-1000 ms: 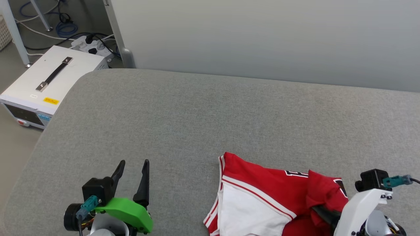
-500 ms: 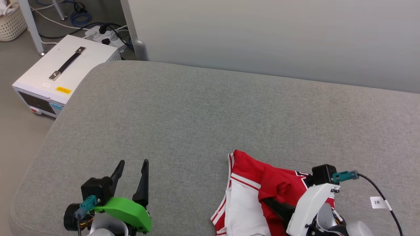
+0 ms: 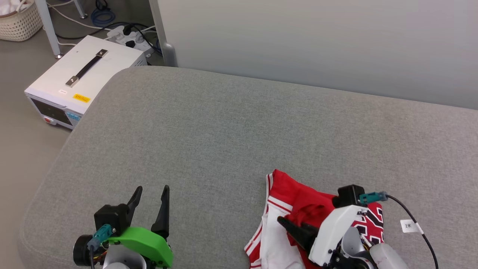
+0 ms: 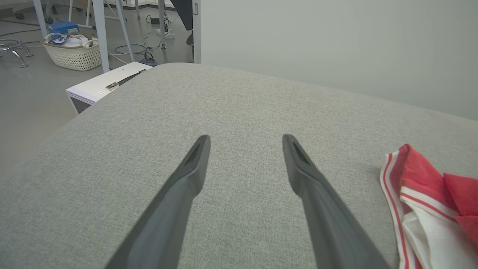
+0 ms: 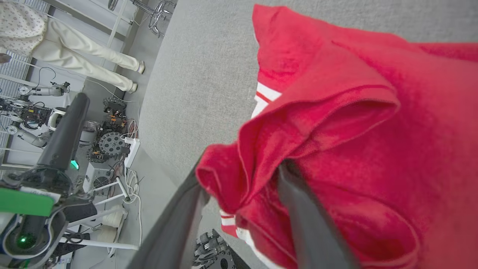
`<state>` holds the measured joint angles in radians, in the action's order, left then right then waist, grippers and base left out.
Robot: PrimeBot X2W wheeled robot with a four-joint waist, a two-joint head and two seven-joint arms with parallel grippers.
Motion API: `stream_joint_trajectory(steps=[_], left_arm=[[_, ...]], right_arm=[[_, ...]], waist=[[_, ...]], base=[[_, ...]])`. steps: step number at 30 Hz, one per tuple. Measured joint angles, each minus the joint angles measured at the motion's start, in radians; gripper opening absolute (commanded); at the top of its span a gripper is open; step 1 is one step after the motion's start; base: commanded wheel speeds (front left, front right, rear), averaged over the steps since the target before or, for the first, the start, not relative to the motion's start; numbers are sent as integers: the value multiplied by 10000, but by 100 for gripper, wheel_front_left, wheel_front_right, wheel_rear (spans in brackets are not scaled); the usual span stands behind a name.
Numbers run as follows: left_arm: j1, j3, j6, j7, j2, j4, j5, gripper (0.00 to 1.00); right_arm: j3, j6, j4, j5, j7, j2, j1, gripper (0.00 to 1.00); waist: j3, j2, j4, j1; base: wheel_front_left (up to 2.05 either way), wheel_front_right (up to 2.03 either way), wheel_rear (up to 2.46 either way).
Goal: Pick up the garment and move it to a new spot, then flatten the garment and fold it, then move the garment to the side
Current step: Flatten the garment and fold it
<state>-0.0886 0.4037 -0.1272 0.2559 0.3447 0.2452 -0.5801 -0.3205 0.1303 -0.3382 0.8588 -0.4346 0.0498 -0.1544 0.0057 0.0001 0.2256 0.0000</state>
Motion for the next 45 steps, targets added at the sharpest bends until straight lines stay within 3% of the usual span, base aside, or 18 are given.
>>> stream_joint_trajectory(steps=[5, 12, 15, 16, 18, 23, 25, 30, 34, 45], left_arm=[[2, 13, -4, 0, 6, 54, -13, 100], [8, 52, -17, 0, 13, 12, -15, 100], [10, 82, -17, 0, 15, -96, -15, 100], [8, 90, -17, 0, 13, -234, -13, 100], [5, 86, -17, 0, 8, -378, -4, 100], [-13, -38, 4, 2, -79, -857, 161, 100], [-21, -176, 92, 0, -236, -1145, 384, 100], [-24, -453, 313, 0, -550, -1494, 646, 100], [0, -798, 433, 0, -790, -1718, 1022, 100], [713, -1590, 1162, 0, -1567, -1898, 2096, 100]], right_arm=[[-897, 0, 594, 569, -59, -17, -105, 100], [-631, 0, 1273, 372, -311, -35, -110, 100], [-12, 0, 1674, -382, -481, -27, -177, 100], [414, 0, 2117, -1432, -616, -15, -387, 100], [713, 0, 2617, -2464, -715, 75, -637, 100], [1168, 0, 3689, -4190, -46, 1285, -1011, 100], [1576, 0, 3927, -4652, 798, 2088, -1004, 100], [2280, 0, 4052, -5382, 2372, 2932, -665, 100], [2943, 0, 4153, -5578, 3513, 2849, 190, 100], [3912, 2, 4251, -5570, 5281, 1488, 2104, 100]], waist=[[-173, -1, -105, 0], [-364, 0, -342, 0], [-415, 0, -478, 0], [-418, 0, -570, 0], [-401, 0, -652, 0], [-276, 0, -830, 0], [-198, 0, -956, 0], [-80, 0, -1150, 0], [-31, 0, -1290, 0], [-73, 0, -1565, 0]], base=[[0, 0, 0], [0, 0, 0], [0, 0, 0], [0, 0, 0], [0, 0, 0], [0, 0, 0], [0, 0, 0], [0, 0, 0], [0, 0, 0], [0, 0, 0]])
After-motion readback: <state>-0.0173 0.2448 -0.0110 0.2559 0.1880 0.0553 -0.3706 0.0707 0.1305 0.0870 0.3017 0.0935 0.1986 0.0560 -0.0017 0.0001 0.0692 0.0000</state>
